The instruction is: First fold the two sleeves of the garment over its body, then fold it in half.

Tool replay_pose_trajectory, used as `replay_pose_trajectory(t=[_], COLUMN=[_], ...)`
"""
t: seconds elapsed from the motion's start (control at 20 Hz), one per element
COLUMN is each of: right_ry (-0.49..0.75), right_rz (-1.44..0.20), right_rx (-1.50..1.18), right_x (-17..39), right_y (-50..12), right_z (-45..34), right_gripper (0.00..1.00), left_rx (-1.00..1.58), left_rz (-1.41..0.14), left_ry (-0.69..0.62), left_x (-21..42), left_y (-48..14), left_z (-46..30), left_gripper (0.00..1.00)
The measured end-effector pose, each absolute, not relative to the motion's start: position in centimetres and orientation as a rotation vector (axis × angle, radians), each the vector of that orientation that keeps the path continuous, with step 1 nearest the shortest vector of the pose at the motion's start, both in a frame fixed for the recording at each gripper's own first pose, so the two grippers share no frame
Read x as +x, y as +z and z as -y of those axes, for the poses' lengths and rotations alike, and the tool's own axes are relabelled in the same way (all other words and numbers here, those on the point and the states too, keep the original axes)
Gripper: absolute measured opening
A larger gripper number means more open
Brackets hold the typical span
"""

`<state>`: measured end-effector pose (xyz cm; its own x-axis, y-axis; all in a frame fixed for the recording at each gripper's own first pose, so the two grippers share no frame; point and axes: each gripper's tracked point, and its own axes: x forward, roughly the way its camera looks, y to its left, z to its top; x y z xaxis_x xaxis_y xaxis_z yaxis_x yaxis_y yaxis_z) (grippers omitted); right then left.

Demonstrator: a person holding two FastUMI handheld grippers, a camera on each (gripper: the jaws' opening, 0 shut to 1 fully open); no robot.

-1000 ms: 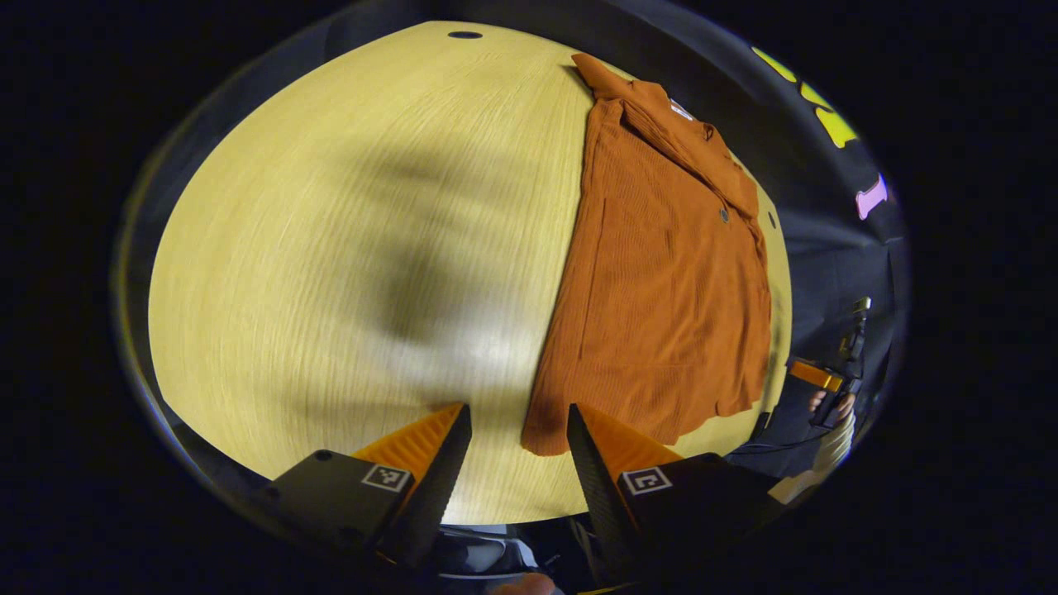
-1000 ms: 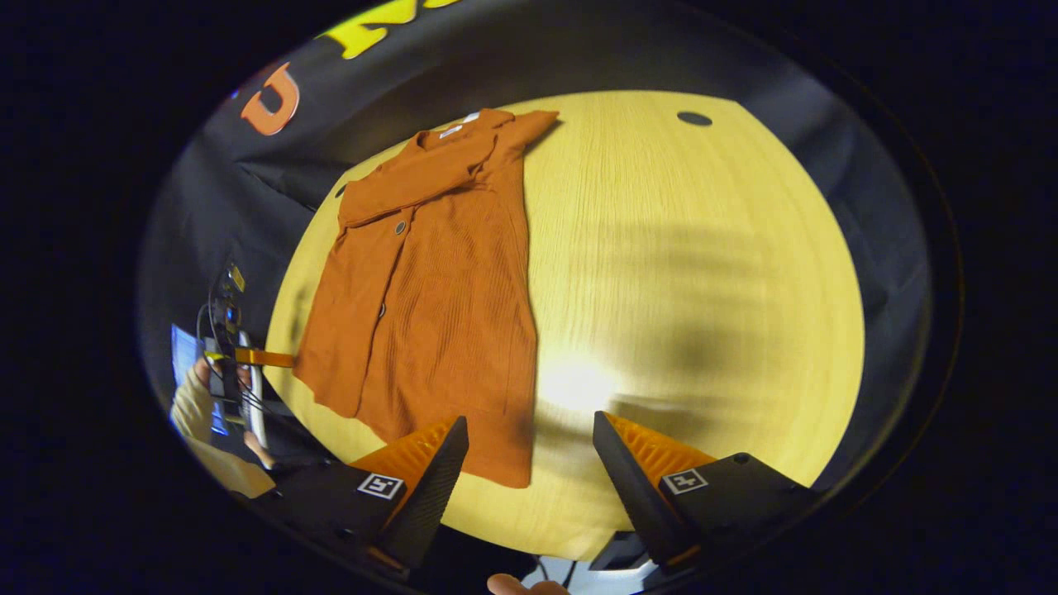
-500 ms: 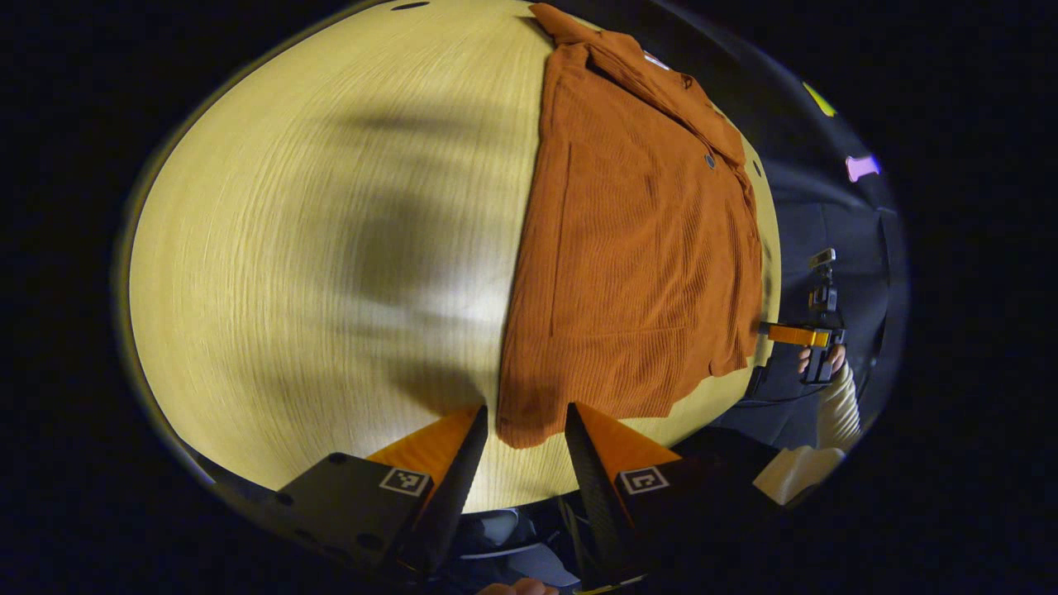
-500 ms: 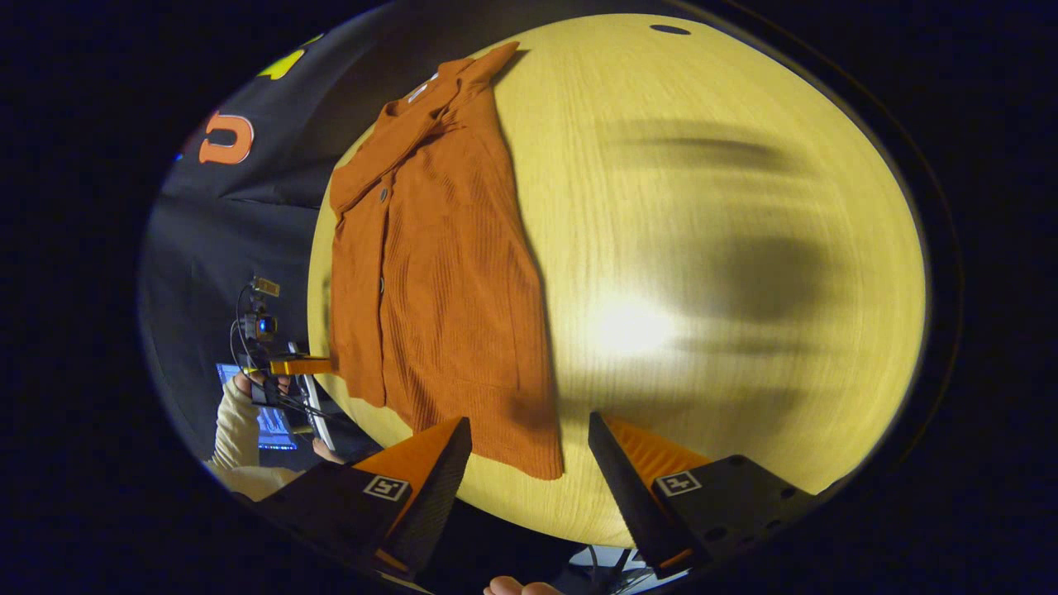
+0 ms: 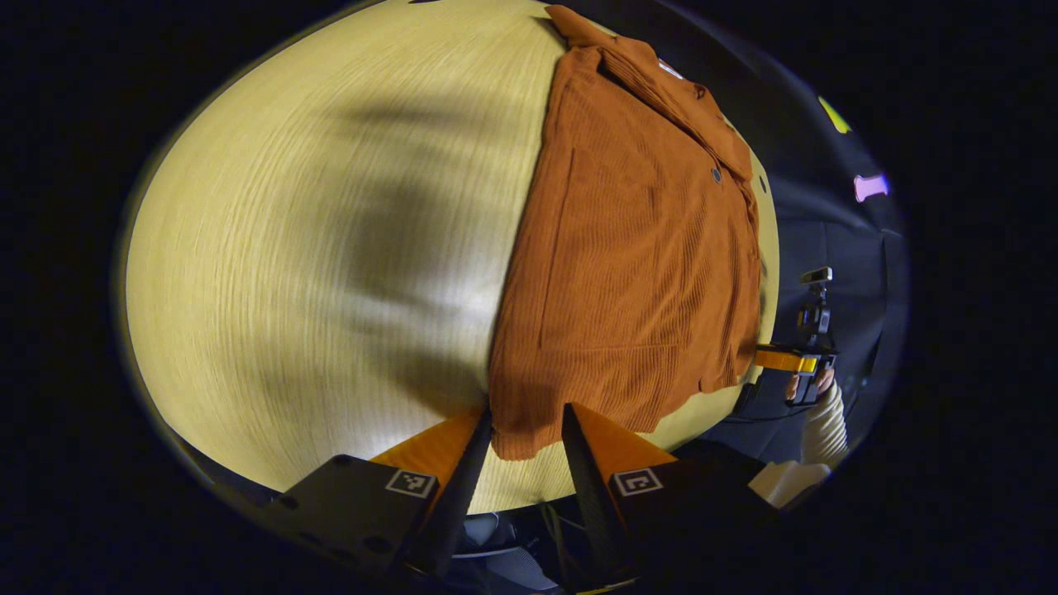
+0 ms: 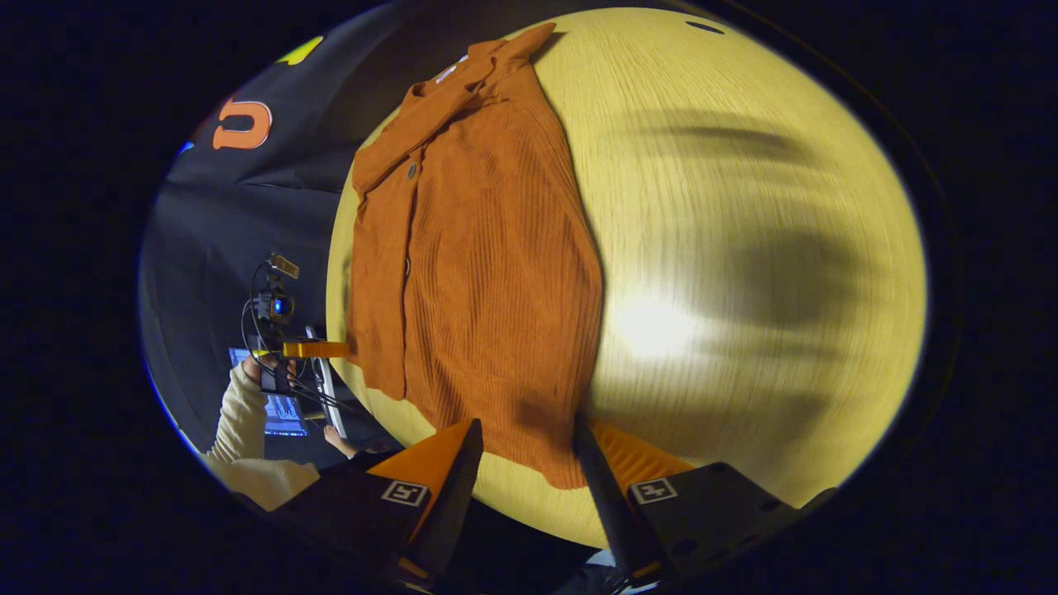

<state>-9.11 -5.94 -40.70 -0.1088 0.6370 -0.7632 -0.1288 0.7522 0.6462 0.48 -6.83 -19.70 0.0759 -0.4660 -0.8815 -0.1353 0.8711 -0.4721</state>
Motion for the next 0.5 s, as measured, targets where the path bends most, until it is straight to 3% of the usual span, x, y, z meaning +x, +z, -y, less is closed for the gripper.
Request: replay_pose_trajectory(t=[0.05, 0.1, 0.2, 0.45, 0.5], right_ry=[0.677, 0.668, 0.656, 0.623, 0.621], right_rz=[-1.558, -1.567, -1.573, -1.541, -1.539], right_rx=[0.467, 0.514, 0.602, 0.689, 0.699], right_x=[-9.4, -9.9, -10.8, -11.4, -11.5], right_y=[-40.7, -40.9, -40.8, -41.2, -41.2], right_z=[5.6, 5.1, 4.4, 3.6, 3.5], right_gripper=[0.6, 0.6, 0.6, 0.58, 0.54], left_rx=[-0.506, -0.519, -0.544, -0.55, -0.541], left_rz=[-1.488, -1.481, -1.464, -1.421, -1.424], left_ry=[-0.262, -0.254, -0.237, -0.178, -0.166], left_x=[0.7, 1.0, 1.5, 2.9, 3.0], left_y=[-19.3, -19.1, -18.7, -18.9, -18.9], left_z=[6.6, 6.5, 6.3, 6.8, 6.9], left_gripper=[0.53, 0.58, 0.53, 0.58, 0.54])
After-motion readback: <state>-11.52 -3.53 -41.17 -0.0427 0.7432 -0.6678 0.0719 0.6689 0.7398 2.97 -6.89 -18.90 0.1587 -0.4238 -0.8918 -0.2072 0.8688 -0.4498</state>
